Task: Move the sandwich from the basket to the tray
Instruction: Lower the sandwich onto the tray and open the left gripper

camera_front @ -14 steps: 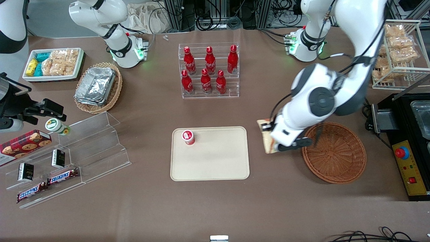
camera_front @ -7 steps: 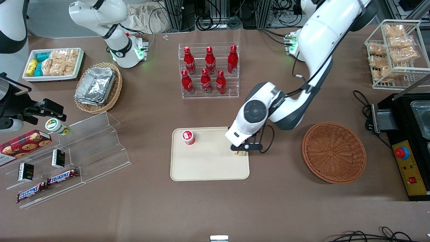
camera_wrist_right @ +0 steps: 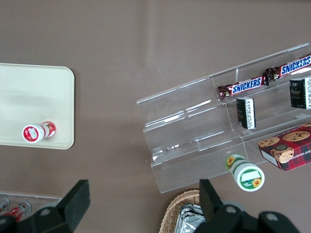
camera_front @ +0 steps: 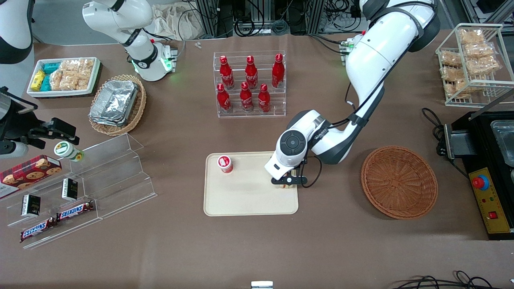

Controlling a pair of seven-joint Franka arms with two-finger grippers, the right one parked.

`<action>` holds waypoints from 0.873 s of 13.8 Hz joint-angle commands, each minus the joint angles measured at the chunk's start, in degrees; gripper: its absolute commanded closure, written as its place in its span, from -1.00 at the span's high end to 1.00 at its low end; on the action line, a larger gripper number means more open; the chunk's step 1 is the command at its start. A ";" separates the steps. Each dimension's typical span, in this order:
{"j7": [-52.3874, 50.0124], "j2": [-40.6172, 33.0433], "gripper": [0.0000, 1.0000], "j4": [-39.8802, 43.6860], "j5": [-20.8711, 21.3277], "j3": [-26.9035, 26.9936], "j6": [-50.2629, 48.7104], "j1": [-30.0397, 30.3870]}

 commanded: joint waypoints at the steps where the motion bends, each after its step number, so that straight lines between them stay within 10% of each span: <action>1: -2.99 -3.21 1.00 0.50 1.18 0.41 -0.57 -0.10; 8: -3.00 -18.05 1.00 0.67 -0.40 1.03 -12.87 4.54; 12: 10.59 -25.61 1.00 0.76 -8.03 1.12 -21.28 10.17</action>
